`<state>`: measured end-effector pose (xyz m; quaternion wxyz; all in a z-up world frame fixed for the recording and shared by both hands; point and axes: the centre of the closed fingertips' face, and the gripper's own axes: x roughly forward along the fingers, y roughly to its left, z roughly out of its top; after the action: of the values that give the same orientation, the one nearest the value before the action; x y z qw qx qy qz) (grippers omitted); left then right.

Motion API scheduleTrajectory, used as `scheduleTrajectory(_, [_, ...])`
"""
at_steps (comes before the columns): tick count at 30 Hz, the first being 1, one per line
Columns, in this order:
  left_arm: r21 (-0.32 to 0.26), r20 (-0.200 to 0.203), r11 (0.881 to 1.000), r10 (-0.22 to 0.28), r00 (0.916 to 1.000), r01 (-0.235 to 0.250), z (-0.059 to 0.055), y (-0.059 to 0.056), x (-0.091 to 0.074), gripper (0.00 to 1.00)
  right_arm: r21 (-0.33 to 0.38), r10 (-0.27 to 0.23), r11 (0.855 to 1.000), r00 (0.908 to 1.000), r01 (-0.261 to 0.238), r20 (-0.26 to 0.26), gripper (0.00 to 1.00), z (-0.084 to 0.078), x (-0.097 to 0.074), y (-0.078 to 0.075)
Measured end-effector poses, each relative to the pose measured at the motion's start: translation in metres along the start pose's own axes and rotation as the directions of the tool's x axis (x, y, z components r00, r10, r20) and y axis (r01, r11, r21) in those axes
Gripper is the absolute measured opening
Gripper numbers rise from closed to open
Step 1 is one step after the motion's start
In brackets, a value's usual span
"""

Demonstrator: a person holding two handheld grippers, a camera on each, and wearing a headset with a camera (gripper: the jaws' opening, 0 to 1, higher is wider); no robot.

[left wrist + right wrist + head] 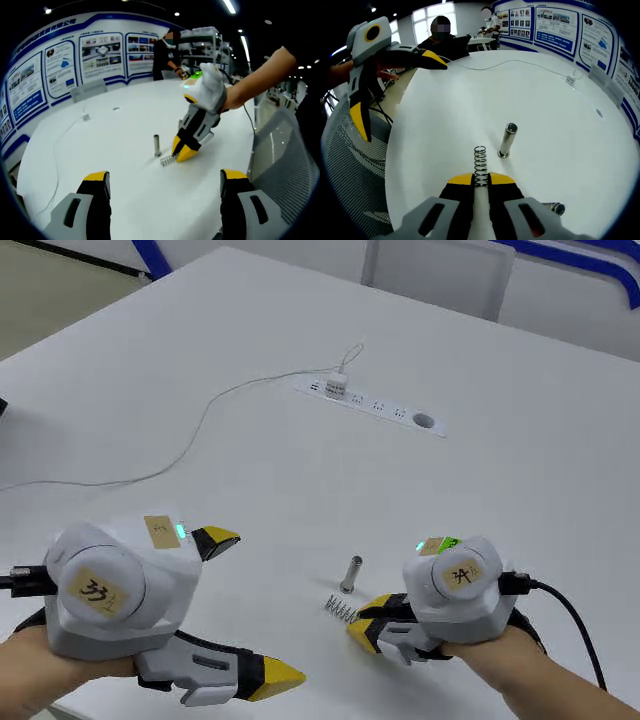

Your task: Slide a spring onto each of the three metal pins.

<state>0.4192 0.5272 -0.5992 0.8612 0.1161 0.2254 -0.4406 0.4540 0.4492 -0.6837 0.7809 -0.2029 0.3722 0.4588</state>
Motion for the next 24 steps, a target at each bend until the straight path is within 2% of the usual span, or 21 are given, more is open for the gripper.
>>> scheduleTrajectory(2, [0.002, 0.003, 1.0, -0.004, 1.0, 0.004, 0.001, -0.001, 0.0, 0.93, -0.017, -0.004, 1.0, 1.0, 0.004, -0.006, 0.11, -0.001, -0.001, 0.0])
scheduleTrajectory(5, [0.009, 0.003, 1.0, -0.01, 0.9999, 0.01, 0.002, -0.002, 0.0, 0.91, -0.025, 0.0, 1.0, 0.9999, 0.001, 0.012, 0.11, 0.005, -0.008, 0.002])
scheduleTrajectory(10, [0.028, 0.012, 0.999, -0.022, 0.9997, 0.022, 0.007, -0.003, 0.003, 0.88, -0.068, 0.013, 0.998, 0.9986, -0.009, 0.051, 0.11, 0.022, -0.028, 0.008])
scheduleTrajectory(13, [0.045, 0.019, 0.998, -0.051, 0.9985, 0.05, 0.014, -0.008, 0.006, 0.84, -0.106, 0.021, 0.994, 0.9969, -0.013, 0.076, 0.11, 0.034, -0.042, 0.013])
scheduleTrajectory(14, [0.053, 0.024, 0.997, -0.064, 0.9976, 0.063, 0.017, -0.011, 0.008, 0.82, -0.17, 0.011, 0.985, 0.997, 0.002, 0.077, 0.11, 0.038, -0.048, 0.013])
scheduleTrajectory(16, [0.068, 0.031, 0.994, -0.083, 0.9961, 0.081, 0.022, -0.015, 0.011, 0.78, -0.233, 0.017, 0.973, 0.9974, -0.001, 0.069, 0.11, 0.043, -0.057, 0.019])
scheduleTrajectory(24, [0.133, 0.056, 0.982, -0.143, 0.9882, 0.135, 0.042, -0.029, 0.019, 0.68, -0.291, 0.051, 0.956, 0.9941, -0.021, 0.096, 0.11, 0.052, -0.079, 0.039])
